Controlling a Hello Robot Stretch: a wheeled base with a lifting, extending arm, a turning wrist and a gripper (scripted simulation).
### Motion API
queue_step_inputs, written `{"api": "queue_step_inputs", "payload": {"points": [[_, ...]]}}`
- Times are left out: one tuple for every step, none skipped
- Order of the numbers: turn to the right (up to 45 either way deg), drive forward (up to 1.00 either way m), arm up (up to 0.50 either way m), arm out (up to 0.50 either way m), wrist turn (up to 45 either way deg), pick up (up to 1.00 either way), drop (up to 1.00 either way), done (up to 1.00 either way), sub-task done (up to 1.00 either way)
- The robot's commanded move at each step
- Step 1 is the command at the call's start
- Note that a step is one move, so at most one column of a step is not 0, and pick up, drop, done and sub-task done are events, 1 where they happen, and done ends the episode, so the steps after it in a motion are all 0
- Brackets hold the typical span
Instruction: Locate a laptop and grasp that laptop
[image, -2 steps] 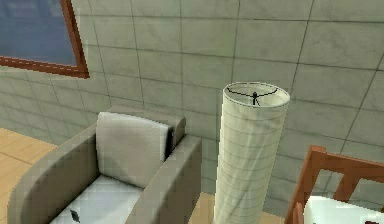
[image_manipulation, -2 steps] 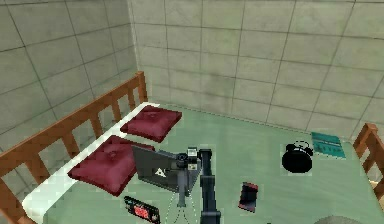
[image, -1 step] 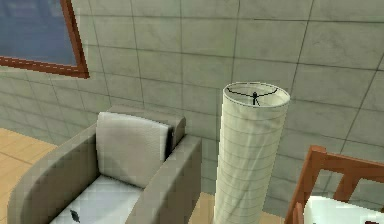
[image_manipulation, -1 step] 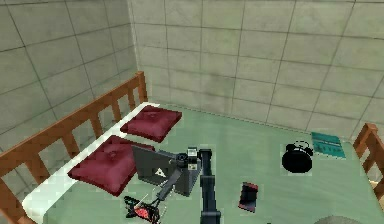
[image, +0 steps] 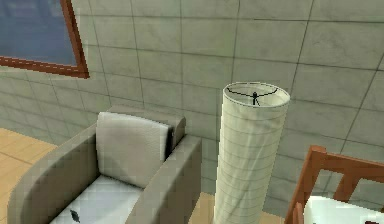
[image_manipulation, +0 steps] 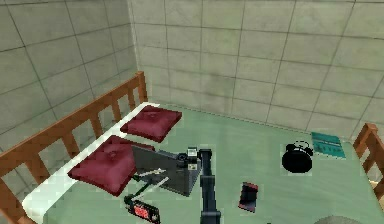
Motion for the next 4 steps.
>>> {"api": "queue_step_inputs", "payload": {"points": [[0.0, 0.0, 0.0, 0.0, 45.0, 0.0, 0.0, 0.0, 0.0], [0.0, 0.0, 0.0, 0.0, 45.0, 0.0, 0.0, 0.0, 0.0], [0.0, 0.0, 0.0, 0.0, 3.0, 0.0, 0.0, 0.0, 0.0], [0.0, 0.0, -0.3, 0.0, 0.0, 0.0, 0.0, 0.0, 0.0]]}}
